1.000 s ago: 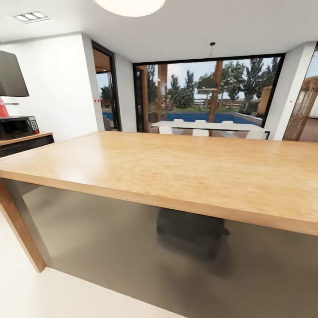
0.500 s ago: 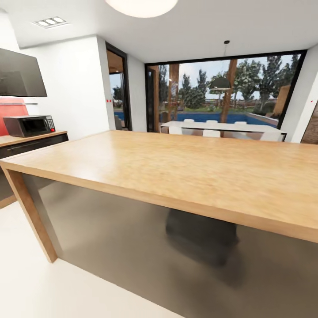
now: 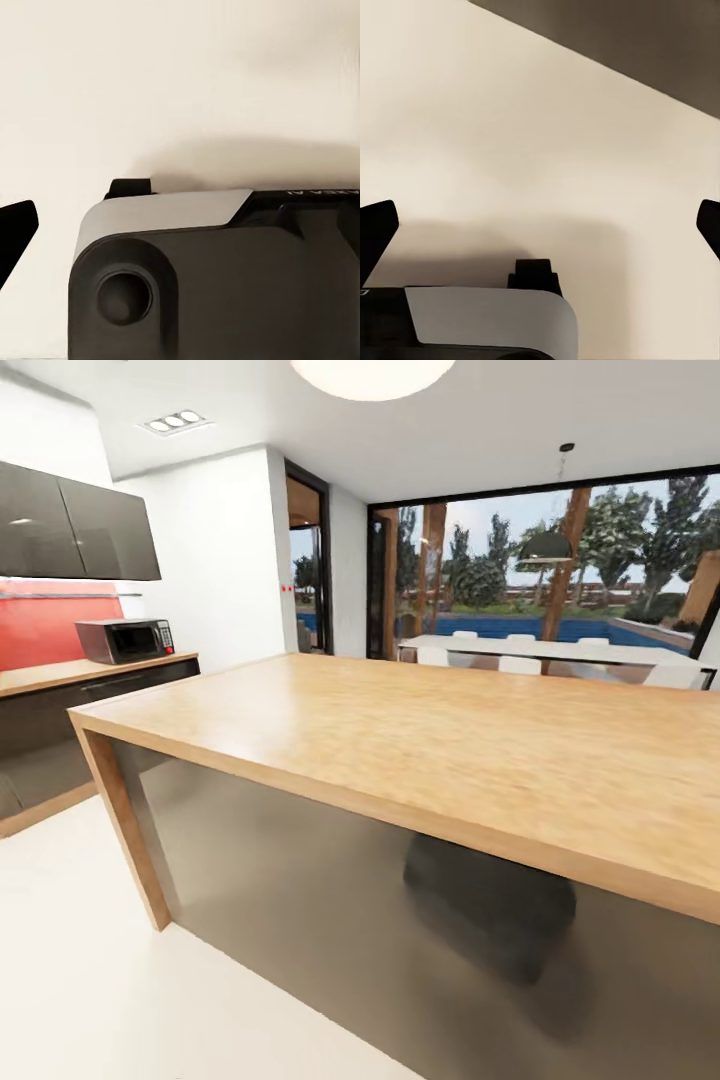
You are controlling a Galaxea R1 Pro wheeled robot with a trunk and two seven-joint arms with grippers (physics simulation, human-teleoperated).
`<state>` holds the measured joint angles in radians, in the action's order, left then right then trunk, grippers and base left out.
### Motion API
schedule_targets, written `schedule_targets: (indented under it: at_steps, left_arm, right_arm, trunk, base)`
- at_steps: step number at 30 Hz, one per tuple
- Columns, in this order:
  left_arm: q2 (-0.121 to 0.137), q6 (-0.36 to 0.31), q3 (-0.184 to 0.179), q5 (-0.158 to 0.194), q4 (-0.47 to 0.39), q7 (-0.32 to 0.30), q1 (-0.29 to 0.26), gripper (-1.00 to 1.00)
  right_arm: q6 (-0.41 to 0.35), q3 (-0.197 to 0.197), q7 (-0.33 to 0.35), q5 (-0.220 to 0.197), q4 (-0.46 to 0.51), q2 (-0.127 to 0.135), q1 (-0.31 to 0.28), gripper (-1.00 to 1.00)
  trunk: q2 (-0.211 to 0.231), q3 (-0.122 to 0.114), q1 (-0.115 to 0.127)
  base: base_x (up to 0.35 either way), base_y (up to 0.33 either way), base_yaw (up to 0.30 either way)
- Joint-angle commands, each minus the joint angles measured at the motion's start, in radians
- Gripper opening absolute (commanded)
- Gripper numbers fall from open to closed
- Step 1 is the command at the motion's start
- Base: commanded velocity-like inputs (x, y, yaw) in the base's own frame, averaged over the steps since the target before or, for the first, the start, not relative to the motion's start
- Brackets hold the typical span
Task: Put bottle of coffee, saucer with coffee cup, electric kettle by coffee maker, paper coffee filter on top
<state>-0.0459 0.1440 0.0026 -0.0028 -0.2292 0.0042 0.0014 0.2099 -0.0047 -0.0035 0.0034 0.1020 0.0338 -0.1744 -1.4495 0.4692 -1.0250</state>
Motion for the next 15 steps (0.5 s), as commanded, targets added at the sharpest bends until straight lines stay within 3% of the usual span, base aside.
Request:
schedule_targets:
  at_steps: [1, 15]
  left_arm:
    - [0.000, 0.002, 0.000, 0.000, -0.001, 0.000, 0.000, 1.00]
    - [0.000, 0.002, 0.000, 0.000, -0.001, 0.001, 0.000, 1.00]
  right_arm:
    - [0.003, 0.000, -0.001, 0.001, -0.001, 0.000, 0.000, 1.00]
    - [0.005, 0.000, -0.001, 0.001, -0.001, 0.000, 0.000, 1.00]
  trunk:
    - [0.000, 0.001, 0.000]
    - [0.000, 0.001, 0.000]
  base:
    - [0.000, 0.000, 0.239]
    - [0.000, 0.000, 0.239]
